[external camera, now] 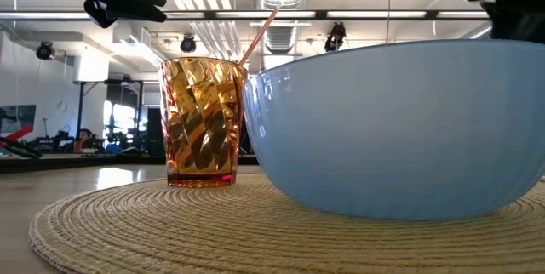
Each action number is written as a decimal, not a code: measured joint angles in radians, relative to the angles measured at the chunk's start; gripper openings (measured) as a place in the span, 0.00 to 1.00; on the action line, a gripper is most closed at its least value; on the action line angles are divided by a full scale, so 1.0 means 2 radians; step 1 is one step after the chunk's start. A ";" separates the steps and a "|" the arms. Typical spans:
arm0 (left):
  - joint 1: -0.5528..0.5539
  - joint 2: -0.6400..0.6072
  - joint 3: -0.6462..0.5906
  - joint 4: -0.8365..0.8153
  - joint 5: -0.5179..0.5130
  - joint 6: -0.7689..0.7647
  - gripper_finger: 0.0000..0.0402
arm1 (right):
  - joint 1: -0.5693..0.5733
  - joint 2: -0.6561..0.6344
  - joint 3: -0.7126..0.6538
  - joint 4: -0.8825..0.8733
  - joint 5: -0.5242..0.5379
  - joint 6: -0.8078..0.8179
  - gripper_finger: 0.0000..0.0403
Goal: Pick & Place Utensil
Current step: Put the orange spoon into the blue bowl
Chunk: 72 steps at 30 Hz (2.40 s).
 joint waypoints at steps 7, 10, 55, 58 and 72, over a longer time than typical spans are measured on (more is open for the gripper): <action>0.000 0.000 0.000 0.000 0.001 0.000 0.45 | 0.000 -0.059 -0.063 0.004 -0.054 0.060 0.31; 0.000 0.000 0.000 0.000 0.001 0.000 0.45 | 0.000 -0.075 -0.086 0.005 -0.057 0.078 0.30; 0.000 0.000 0.000 0.001 0.000 0.029 0.45 | -0.026 0.015 -0.179 0.192 -0.176 0.127 0.30; 0.000 0.000 0.000 0.001 0.000 0.030 0.45 | -0.028 0.025 -0.179 0.195 -0.176 0.129 0.28; 0.000 0.000 0.000 0.000 0.000 0.030 0.45 | -0.030 0.051 -0.177 0.200 -0.172 0.130 0.12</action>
